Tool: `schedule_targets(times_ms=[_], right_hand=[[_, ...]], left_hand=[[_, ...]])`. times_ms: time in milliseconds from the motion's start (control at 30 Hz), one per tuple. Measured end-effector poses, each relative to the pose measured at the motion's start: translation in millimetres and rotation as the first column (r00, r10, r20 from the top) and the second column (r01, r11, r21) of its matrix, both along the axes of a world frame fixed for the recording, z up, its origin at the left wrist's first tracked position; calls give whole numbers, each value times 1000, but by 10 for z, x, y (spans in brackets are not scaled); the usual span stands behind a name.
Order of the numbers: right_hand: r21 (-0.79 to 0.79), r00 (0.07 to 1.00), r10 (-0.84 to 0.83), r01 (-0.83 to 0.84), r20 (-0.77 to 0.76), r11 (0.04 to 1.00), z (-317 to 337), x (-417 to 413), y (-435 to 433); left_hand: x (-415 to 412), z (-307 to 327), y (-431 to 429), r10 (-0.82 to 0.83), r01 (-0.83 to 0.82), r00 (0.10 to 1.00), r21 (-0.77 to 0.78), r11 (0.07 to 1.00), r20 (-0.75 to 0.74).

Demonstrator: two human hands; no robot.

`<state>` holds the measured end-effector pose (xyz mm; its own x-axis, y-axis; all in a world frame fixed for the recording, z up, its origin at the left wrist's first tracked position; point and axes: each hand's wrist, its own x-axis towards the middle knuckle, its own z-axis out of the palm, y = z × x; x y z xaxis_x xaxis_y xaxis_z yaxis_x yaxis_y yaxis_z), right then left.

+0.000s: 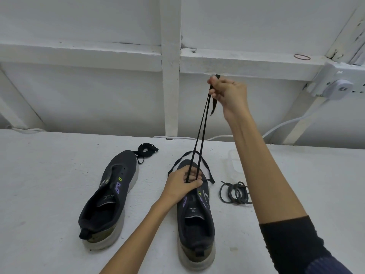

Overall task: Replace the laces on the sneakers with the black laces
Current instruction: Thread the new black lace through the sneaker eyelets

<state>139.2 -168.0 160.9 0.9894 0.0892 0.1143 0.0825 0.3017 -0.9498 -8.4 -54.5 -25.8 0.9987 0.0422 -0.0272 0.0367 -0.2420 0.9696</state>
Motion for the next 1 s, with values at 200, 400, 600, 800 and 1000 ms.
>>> schedule_targets(times_ms=[200, 400, 600, 800, 1000], right_hand=[[-477, 984, 69, -141, -164, 868, -703, 180, -29], [-967, 966, 75, -250, -246, 41, -1595, -113, -147], [-963, 992, -29, -112, -122, 244, -1736, -72, -113], [-403, 959, -150, 42, -239, 914, -984, 132, -320], [-257, 942, -67, -21, -330, 966, -973, 28, -298]], left_hand=[[-9, -41, -23, -4, 4, 1000, 54, 999, -9], [-11, -46, -20, -5, 5, 1000, 47, 999, 2], [-43, -32, -39, -1, -1, 1000, 83, 997, 21], [-83, -46, -69, 37, -42, 997, 80, 996, 73], [-107, -34, -74, 36, -42, 995, 57, 998, 93]])
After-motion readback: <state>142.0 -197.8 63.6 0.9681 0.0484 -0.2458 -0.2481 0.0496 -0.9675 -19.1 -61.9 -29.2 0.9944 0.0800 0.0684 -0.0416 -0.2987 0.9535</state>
